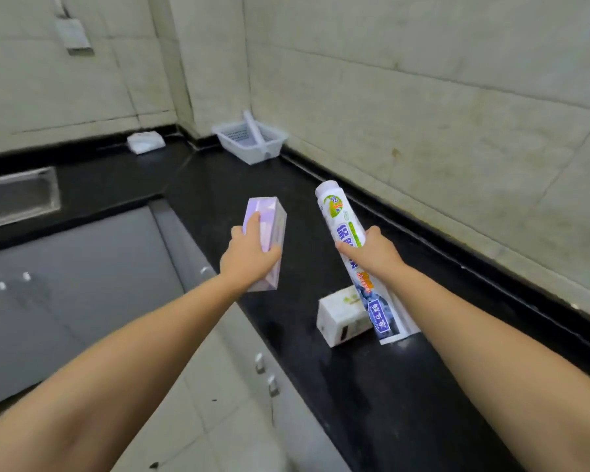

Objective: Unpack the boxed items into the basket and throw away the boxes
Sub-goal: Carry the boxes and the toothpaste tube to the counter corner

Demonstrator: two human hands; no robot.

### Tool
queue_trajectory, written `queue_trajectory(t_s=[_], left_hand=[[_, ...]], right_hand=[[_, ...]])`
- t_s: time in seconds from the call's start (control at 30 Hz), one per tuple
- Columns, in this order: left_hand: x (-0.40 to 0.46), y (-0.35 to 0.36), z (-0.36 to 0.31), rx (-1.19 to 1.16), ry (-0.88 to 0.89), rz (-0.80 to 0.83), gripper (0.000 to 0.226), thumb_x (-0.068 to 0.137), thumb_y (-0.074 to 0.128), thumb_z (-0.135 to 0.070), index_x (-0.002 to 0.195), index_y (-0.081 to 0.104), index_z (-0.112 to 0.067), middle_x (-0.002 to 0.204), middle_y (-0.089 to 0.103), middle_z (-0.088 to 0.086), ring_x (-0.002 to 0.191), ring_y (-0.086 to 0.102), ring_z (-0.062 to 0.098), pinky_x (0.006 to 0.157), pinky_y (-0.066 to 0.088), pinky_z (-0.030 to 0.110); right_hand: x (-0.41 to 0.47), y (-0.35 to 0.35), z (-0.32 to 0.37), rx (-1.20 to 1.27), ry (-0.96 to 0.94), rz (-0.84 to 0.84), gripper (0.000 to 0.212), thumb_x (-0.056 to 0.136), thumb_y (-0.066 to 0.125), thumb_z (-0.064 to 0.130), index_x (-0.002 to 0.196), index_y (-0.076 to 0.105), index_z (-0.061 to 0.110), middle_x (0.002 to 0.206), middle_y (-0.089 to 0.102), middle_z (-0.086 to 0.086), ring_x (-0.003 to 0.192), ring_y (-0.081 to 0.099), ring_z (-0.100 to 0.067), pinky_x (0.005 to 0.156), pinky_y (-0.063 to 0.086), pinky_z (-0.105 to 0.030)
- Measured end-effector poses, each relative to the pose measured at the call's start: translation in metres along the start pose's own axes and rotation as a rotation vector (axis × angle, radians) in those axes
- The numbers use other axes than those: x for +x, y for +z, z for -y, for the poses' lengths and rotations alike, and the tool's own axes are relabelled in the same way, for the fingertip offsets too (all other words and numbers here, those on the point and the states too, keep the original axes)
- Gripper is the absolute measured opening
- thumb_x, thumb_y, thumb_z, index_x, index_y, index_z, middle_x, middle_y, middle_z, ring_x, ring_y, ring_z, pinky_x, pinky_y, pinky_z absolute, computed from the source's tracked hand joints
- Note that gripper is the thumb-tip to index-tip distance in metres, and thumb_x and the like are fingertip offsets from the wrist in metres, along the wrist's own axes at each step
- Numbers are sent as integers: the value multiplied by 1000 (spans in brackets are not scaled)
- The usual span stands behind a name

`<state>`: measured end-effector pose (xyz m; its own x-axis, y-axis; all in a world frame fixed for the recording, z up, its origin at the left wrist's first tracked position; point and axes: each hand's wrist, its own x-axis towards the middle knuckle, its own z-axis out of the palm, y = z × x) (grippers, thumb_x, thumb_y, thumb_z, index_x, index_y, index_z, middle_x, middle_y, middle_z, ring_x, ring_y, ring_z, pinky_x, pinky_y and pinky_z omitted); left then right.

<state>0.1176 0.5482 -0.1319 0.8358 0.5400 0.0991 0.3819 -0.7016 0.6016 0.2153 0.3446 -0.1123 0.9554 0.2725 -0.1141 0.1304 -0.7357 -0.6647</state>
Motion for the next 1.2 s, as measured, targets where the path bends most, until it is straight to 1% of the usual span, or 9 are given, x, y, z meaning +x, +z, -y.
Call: queue_trajectory(t_s=[0.2,0.47,0.63,0.7,0.8,0.87,1.0,1.1,1.2], left_hand=[[59,-88,120,28,-103,-80,72,81,51,-39,142,14,-31,131,36,14,96,55,38,84,48,42],[152,-169,228,97,-121,-19,72,82,50,-39,143,12,-32,130,35,12,95,54,36,82,51,42],[224,-155,256,91,-108,60,73,82,51,-39,143,12,-31,129,35,11,92,54,33,80,51,40],[258,-139,261,100,-89,118,74,82,52,-40,144,11,-31,130,34,11,94,55,33,82,51,40],[316,-117,266,144,-29,205,76,81,52,-41,144,11,-31,133,34,11,102,55,34,87,49,42],[355,-106,266,178,6,266,76,80,51,-41,144,12,-32,133,34,10,101,56,34,85,49,40],[424,-86,268,281,170,371,77,79,52,-42,144,12,-33,131,36,8,101,55,34,79,46,38],[473,-70,273,293,191,432,79,79,53,-42,144,10,-34,134,34,8,105,54,34,81,46,39],[521,-49,276,305,237,543,81,79,55,-43,145,8,-36,137,32,7,106,54,31,80,47,38]], right_hand=[[49,97,125,-4,-104,77,59,77,67,49,112,43,9,108,61,-9,88,62,-24,76,51,-37],[113,209,232,-48,-67,151,60,77,67,50,111,41,9,109,62,-12,89,63,-26,79,54,-40],[171,236,241,-147,9,130,62,76,66,53,112,40,10,108,62,-11,92,65,-28,82,56,-45],[202,242,236,-193,41,110,63,77,65,54,113,39,9,109,63,-12,93,64,-29,79,55,-43],[254,254,228,-229,84,77,65,79,61,57,114,39,6,110,63,-14,94,64,-31,77,53,-41],[291,261,227,-257,113,74,63,81,57,57,113,39,6,111,63,-15,95,63,-32,76,52,-41],[357,275,235,-291,182,82,62,83,55,58,113,39,7,113,62,-15,97,62,-32,76,52,-42],[394,286,239,-323,238,58,64,81,56,58,116,38,8,117,60,-15,104,59,-34,74,45,-39],[424,297,236,-322,335,23,65,82,56,58,119,38,8,121,59,-15,109,57,-34,79,45,-39]])
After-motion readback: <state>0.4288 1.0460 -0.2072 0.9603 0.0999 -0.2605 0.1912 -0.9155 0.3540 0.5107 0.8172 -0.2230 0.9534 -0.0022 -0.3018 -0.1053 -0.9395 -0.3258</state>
